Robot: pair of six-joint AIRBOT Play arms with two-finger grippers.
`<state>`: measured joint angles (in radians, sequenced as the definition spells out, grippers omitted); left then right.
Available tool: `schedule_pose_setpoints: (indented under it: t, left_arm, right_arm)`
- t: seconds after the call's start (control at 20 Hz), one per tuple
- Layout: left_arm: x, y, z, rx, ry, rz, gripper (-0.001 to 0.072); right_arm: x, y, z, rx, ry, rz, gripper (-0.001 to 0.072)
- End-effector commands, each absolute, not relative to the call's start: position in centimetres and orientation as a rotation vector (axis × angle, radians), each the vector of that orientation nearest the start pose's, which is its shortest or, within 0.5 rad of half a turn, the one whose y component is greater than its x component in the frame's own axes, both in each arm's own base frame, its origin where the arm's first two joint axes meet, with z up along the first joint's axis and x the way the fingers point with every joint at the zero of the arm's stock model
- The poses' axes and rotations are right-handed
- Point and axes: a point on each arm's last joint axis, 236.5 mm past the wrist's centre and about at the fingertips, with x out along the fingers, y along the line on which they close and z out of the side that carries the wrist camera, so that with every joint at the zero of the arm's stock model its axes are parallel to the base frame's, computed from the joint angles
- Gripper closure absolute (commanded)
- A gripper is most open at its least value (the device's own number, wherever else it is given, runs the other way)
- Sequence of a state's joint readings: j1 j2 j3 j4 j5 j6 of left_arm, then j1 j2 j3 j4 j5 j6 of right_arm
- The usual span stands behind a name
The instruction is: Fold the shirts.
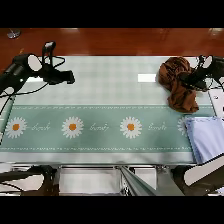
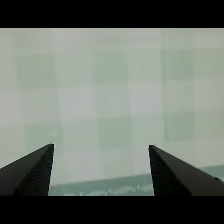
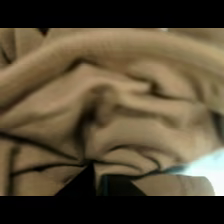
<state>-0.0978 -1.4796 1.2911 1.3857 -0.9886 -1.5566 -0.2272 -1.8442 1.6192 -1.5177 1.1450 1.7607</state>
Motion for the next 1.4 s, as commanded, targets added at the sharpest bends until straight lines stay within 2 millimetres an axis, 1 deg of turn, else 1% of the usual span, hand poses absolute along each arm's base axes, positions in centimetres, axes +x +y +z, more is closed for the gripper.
schedule_pose_setpoints:
  t: [0.0,0.05,0.1,0.15,0.2,0.25,0.3,0.35,0.4,0.45,0.5,0.55,0.6,0.65,0.7,0.75,0.8,0.85,0.9,0.95,1.0,1.1,1.15,1.25,1.35]
  left_arm:
    - [38.6,-5.3,-1.9,-0.128,1.449,-0.14,0.0005]
    - [37.9,-4.6,-0.8,-0.148,1.454,-0.131,0.0005]
    - [37.4,-4.9,0.8,-0.193,1.436,-0.153,0.0005]
    - [37.3,-6.4,3.4,-0.233,1.369,-0.24,0.0005]
    - [37.1,-8.2,6.5,-0.263,1.28,-0.324,0.0005]
    - [36.7,-9.8,9.9,-0.284,1.174,-0.397,0.0005]
    - [35.8,-10.9,12.6,-0.284,1.086,-0.44,0.0005]
    - [34.3,-11.3,14.6,-0.264,1.021,-0.448,0.0006]
    - [32.5,-11.1,15.5,-0.275,0.993,-0.427,0.0007]
    - [30.6,-10.7,15.8,-0.287,0.973,-0.399,0.0007]
    - [28.8,-10.1,15.6,-0.28,0.948,-0.37,0.0007]
    - [27.4,-10.0,15.3,-0.297,0.917,-0.356,0.0007]
    - [26.2,-9.9,15.0,-0.325,0.877,-0.343,0.0007]
    - [25.3,-9.8,14.5,-0.353,0.848,-0.328,0.0007]
    - [24.5,-9.7,13.9,-0.376,0.827,-0.314,0.0007]
    - [23.7,-9.7,13.1,-0.393,0.815,-0.304,0.0007]
    - [23.1,-9.7,12.3,-0.405,0.819,-0.299,0.0007]
    - [22.7,-9.7,11.7,-0.418,0.826,-0.293,0.0007]
    - [22.5,-9.7,11.2,-0.422,0.833,-0.293,0.0007]
    - [22.5,-9.7,10.9,-0.423,0.841,-0.291,0.0007]
    - [22.8,-9.7,10.7,-0.426,0.844,-0.287,0.0007]
    - [23.7,-9.5,10.7,-0.435,0.833,-0.277,0.0007]
    - [24.0,-9.6,10.6,-0.415,0.829,-0.292,0.0007]
    - [24.4,-10.3,10.3,-0.395,0.841,-0.334,0.0007]
    - [24.7,-10.4,9.5,-0.403,0.871,-0.332,0.0006]
  right_arm:
    - [51.5,-7.6,0.5,0.357,1.177,-0.156,0.0688]
    - [52.4,-7.4,4.9,0.336,1.074,-0.143,0.0688]
    - [53.0,-7.3,10.1,0.322,0.954,-0.132,0.0688]
    - [53.0,-6.8,14.9,0.315,0.849,-0.111,0.0688]
    - [52.6,-6.1,19.8,0.296,0.74,-0.082,0.0688]
    - [51.9,-5.4,23.9,0.268,0.65,-0.06,0.0688]
    - [50.7,-4.4,27.9,0.237,0.565,-0.037,0.0688]
    - [49.4,-3.6,31.3,0.217,0.496,-0.017,0.0688]
    - [48.0,-2.4,35.2,0.216,0.407,0.011,0.0688]
    - [46.4,-0.9,39.5,0.214,0.3,0.056,0.0688]
    - [44.8,0.1,43.2,0.201,0.209,0.083,0.0688]
    - [43.1,0.9,46.1,0.192,0.135,0.104,0.0688]
    - [41.3,1.7,48.6,0.185,0.07,0.125,0.0688]
    - [39.8,2.5,50.2,0.17,0.026,0.144,0.0688]
    - [38.5,3.1,51.0,0.152,0.007,0.161,0.0688]
    - [37.3,3.9,51.4,0.14,0.005,0.185,0.0688]
    - [36.2,5.0,51.2,0.126,0.024,0.216,0.0688]
    - [35.3,6.5,50.5,0.115,0.063,0.266,0.0688]
    - [34.6,8.5,49.4,0.1,0.106,0.331,0.0688]
    - [34.0,10.7,47.8,0.093,0.162,0.402,0.0688]
    - [33.5,13.3,45.4,0.087,0.244,0.482,0.0688]
    - [33.1,19.0,39.1,0.076,0.429,0.629,0.0688]
    - [32.8,22.4,34.9,0.056,0.529,0.699,0.0688]
    - [32.5,27.9,26.3,0.048,0.706,0.757,0.0688]
    - [32.5,32.4,18.0,0.062,0.85,0.758,0.0688]
